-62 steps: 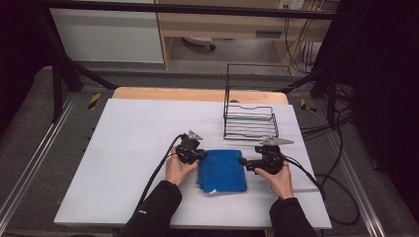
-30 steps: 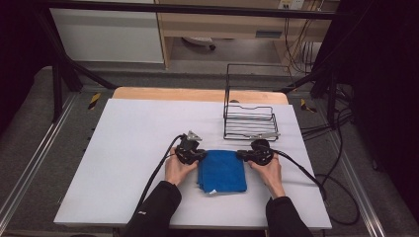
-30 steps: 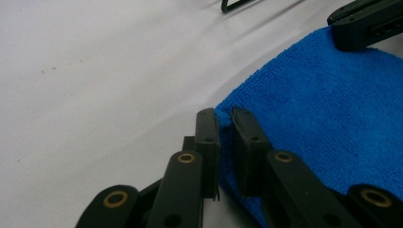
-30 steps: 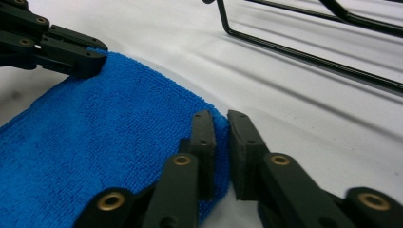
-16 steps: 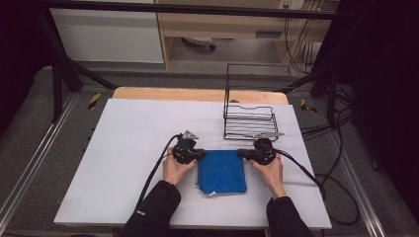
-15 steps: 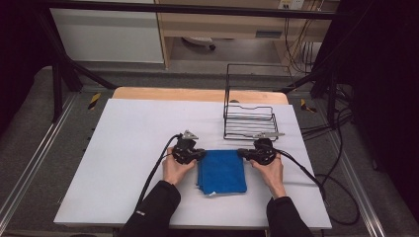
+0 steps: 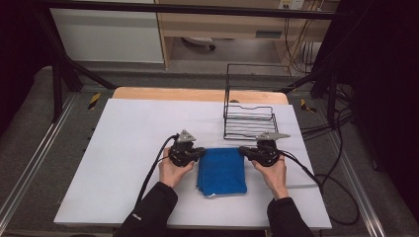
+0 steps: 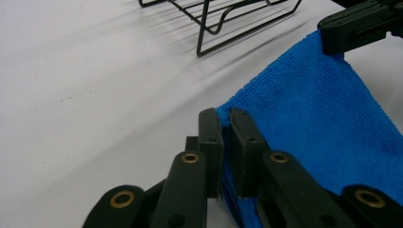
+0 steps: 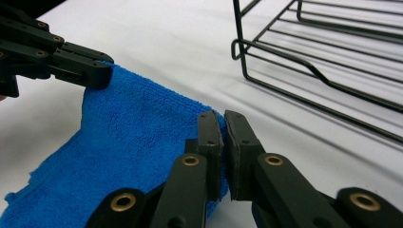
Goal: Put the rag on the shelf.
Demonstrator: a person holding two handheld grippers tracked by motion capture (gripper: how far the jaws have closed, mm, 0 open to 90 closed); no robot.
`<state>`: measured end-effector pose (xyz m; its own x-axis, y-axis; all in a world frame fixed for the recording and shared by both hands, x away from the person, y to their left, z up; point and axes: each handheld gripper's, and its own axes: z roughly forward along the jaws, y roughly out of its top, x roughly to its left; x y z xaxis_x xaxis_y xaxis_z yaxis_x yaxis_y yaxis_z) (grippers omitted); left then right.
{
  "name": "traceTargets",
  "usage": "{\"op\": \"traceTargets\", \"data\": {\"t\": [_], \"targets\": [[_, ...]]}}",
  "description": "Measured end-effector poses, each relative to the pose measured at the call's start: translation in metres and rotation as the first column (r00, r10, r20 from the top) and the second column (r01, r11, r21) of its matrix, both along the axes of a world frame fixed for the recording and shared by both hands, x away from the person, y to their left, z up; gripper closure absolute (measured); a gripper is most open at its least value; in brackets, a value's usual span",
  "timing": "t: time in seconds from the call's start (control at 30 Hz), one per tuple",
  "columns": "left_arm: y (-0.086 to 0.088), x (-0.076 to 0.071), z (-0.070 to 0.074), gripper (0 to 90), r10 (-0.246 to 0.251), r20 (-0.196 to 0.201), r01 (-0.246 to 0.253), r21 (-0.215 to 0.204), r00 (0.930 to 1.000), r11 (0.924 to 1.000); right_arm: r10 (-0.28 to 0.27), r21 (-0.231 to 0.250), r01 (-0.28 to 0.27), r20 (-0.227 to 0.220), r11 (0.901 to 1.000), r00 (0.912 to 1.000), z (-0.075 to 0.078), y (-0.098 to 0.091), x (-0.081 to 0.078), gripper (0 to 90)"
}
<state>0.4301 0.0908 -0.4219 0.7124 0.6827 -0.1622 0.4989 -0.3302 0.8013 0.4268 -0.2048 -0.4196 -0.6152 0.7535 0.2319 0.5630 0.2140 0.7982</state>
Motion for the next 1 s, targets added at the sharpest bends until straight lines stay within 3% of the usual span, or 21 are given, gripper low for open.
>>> {"op": "traceTargets", "data": {"t": [0.5, 1.0], "targets": [[0.003, -0.014, 0.016, 84.3, -0.008, 0.054, 0.011, -0.048, 0.9985, 0.9988, 0.004, 0.047, -0.006, 0.048, 0.9989, 0.9988, 0.012, -0.007, -0.011, 86.4], [0.004, -0.028, 0.037, 84.4, 0.006, 0.116, 0.006, -0.097, 0.9932, 0.9953, 0.001, 0.051, -0.008, 0.136, 0.9987, 0.9908, 0.035, -0.009, -0.024, 86.5]]}}
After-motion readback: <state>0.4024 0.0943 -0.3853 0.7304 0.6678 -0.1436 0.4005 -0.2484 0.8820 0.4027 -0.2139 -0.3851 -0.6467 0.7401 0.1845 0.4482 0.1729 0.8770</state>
